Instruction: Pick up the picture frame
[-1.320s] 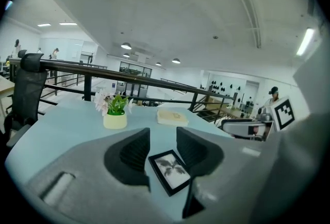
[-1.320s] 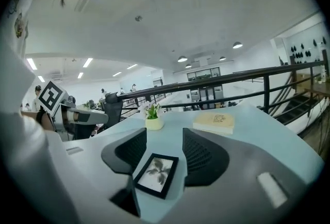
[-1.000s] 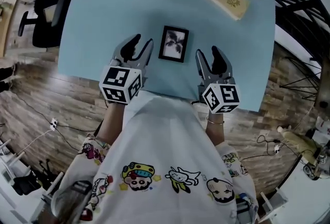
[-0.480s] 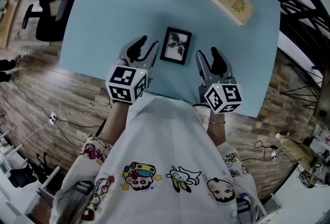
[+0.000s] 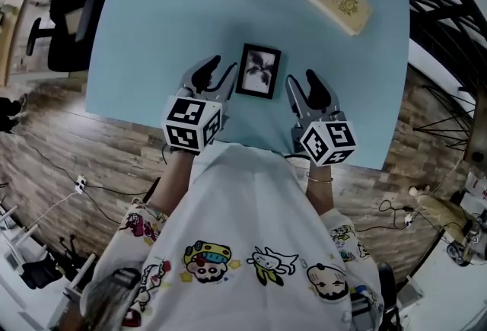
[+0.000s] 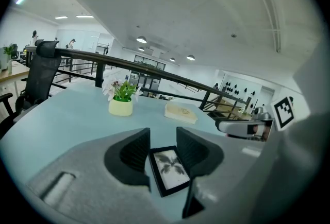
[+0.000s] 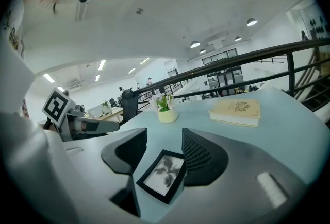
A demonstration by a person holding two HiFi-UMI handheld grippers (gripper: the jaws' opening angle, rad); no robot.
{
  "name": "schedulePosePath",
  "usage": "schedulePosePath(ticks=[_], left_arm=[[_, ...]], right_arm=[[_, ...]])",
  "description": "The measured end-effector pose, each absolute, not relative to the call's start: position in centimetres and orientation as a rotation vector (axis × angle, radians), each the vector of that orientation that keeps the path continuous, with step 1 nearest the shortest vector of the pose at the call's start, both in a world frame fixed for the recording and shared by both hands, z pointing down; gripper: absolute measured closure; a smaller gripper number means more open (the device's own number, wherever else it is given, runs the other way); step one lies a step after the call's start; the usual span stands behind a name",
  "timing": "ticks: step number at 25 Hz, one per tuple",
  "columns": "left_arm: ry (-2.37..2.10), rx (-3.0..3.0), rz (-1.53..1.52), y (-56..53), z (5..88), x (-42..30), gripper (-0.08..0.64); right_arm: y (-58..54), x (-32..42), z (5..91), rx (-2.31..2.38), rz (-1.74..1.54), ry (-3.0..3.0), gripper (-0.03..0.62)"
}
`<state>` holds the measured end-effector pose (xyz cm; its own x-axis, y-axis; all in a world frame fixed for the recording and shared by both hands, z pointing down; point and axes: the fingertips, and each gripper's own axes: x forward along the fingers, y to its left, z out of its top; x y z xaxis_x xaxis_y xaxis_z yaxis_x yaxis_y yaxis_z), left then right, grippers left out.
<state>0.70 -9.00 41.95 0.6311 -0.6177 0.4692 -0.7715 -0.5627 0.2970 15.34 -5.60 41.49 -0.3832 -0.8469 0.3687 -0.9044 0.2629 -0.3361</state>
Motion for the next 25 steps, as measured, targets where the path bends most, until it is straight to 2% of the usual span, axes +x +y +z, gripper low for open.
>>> schedulePosePath(ticks=[25], left_arm=[[-0.920, 2.230, 0.626, -9.7, 52.2, 3.8, 0.405]], right_arm=[[-7.0, 14.4, 49.7, 1.581, 1.087, -2.307, 0.387]])
